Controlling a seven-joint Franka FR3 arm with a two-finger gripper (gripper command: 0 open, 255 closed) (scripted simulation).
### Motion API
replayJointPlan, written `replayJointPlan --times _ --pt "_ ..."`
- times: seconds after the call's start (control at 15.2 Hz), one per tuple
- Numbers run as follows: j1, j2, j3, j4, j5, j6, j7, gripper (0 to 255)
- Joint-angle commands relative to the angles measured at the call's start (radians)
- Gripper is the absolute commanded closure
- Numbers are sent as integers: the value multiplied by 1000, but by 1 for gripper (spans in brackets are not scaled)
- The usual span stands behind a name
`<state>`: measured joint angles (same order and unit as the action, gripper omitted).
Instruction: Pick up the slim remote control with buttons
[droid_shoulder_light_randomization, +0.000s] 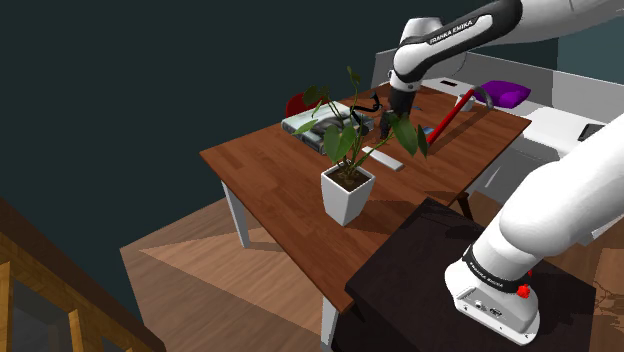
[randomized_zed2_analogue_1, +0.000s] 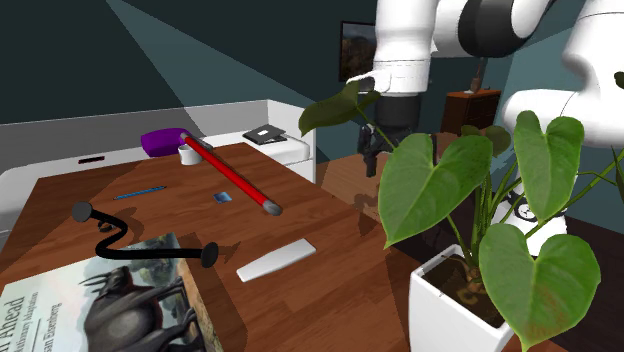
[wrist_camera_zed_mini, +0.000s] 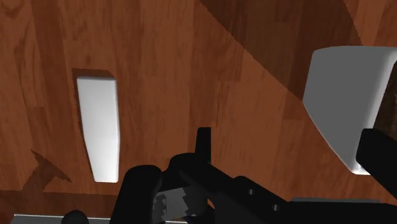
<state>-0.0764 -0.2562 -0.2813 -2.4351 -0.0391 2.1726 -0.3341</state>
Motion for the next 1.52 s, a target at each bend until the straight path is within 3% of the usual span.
replayJointPlan --times 0.0,0.66,1.45 --pt "-1 83 -20 29 16 54 -30 0" --pt "-61 465 -74 222 166 221 -226 0" --pt "-232 919 -20 617 315 263 -379 0"
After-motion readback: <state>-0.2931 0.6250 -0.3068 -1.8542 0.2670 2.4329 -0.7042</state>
